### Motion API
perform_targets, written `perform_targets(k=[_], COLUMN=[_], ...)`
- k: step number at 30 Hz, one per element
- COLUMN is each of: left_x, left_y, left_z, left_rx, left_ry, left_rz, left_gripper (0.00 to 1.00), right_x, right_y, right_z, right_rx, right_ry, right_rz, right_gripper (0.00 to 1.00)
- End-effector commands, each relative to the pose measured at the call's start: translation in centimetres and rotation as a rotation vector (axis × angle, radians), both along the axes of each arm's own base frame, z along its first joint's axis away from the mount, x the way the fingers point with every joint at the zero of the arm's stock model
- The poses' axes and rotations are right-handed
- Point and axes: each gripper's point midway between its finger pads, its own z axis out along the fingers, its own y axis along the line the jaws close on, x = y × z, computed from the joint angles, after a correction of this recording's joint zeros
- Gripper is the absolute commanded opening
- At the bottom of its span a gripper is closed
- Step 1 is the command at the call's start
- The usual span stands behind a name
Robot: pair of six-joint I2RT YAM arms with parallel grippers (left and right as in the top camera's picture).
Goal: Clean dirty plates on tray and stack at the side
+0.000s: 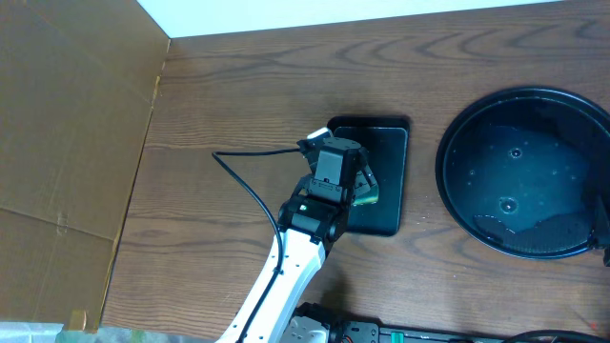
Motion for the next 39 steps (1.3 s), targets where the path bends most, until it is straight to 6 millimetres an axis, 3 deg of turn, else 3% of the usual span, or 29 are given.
perform_targets(k=[1,16,25,27,28,30,34,39], left_x=[0.2,0.1,-4.0,-4.9,-5.2,-5.3,-5.3,-6.1], left_y=[0.2,0.3,0.8,0.5,0.3,-0.3,-0.6,-0.2], left_z=[0.3,0.2,-2.6,-2.8,-2.7,-2.4,-1.4,-0.7], left_rx=[0.007,0.018,0.069,0.092,0.114,0.172,0.226,0.182], left_ry=[-0.006,0.004,0.219,0.258,0.267,0.262,0.196,0.107], left_rz=[0.006,0.000,-0.062,-0.141,-0.208,-0.371,-0.544,-0.608], left_gripper=[0.82,0.82,0.82,0.82,0.95,1.00,0.98,0.98], right_x=[-0.1,-0.1,-0.1,-0.1,-0.1,-0.1,-0.1,-0.1], right_y=[0.4,0.4,0.4,0.4,0.4,0.4,0.4,0.4], right_z=[0.1,0.1,0.1,0.1,0.1,0.1,0.1,0.1], right_rx=[-0.013,-0.013,-0.013,-0.013,-0.013,-0.013,-0.013,-0.013], right_ry=[-0.004,-0.004,-0.004,-0.004,-0.004,-0.004,-0.004,-0.004], right_rz=[0.020,0.020,0.020,0.020,0.020,0.020,0.020,0.020], right_gripper=[0.99,0.99,0.99,0.99,0.99,0.99,0.99,0.99])
